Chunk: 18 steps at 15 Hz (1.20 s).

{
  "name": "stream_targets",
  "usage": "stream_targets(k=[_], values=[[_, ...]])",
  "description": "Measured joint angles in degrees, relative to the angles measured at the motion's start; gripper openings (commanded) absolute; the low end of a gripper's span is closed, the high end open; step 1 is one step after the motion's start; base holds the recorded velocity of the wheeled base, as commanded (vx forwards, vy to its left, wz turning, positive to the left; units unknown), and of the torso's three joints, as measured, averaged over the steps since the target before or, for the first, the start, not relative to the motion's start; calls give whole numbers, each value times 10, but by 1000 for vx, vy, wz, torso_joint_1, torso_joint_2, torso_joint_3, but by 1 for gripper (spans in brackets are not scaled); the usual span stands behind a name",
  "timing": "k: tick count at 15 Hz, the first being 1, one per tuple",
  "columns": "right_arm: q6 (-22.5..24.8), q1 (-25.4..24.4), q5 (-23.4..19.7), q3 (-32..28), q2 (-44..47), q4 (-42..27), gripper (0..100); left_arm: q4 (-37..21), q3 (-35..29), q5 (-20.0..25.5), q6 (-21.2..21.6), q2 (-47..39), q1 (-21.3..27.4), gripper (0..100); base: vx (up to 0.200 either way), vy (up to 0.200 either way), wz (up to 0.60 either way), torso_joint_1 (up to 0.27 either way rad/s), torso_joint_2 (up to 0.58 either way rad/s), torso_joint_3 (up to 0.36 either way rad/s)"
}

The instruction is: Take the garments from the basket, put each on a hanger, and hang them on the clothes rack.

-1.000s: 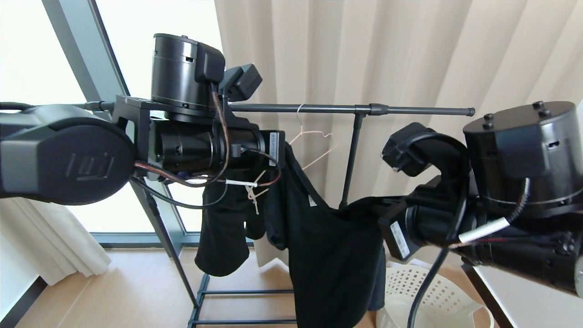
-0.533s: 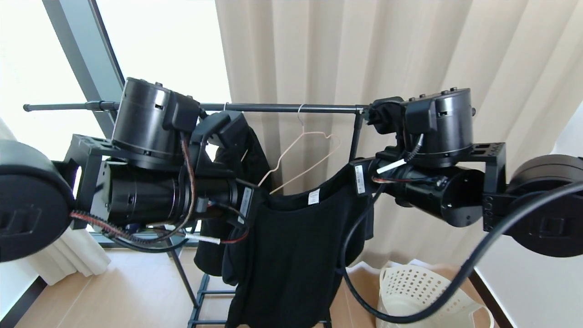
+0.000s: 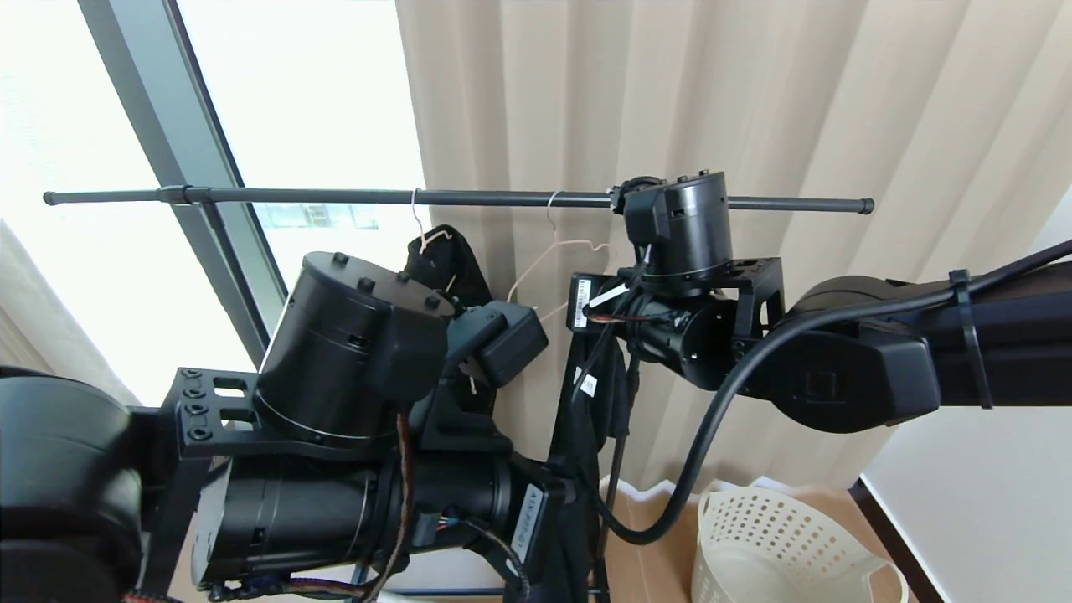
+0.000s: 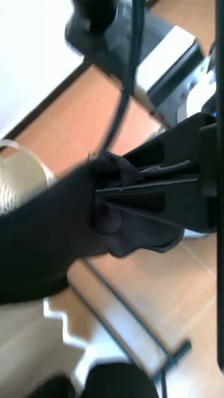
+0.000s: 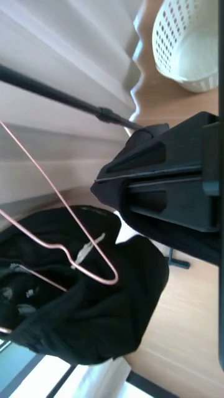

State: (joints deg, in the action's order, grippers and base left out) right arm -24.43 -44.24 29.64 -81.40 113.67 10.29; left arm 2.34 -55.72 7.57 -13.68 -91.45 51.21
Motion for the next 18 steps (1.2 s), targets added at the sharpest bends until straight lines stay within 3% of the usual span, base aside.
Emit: stream_targets(k=[2,6,10,15,18], values=[[-9,-14,0,-5,12,0,0,40,-1,1,-39,-13,21,0,0,0,0,0,0,0],[-9,-14,1,-4,14,-1,0,43,7,-9,-41,-24,25,0,0,0,0,0,0,0],[-5,22,2,-3,-2,-5,0,40,18,-73,-38,-19,16,0,0,0,0,0,0,0],[35,70,-1,17,-37,-4,0,40,-6,-94,12,-20,-69,0,0,0,0,0,0,0],[73,78,1,46,-64,-3,0,40,-73,-108,45,-58,-141,0,0,0,0,0,0,0]])
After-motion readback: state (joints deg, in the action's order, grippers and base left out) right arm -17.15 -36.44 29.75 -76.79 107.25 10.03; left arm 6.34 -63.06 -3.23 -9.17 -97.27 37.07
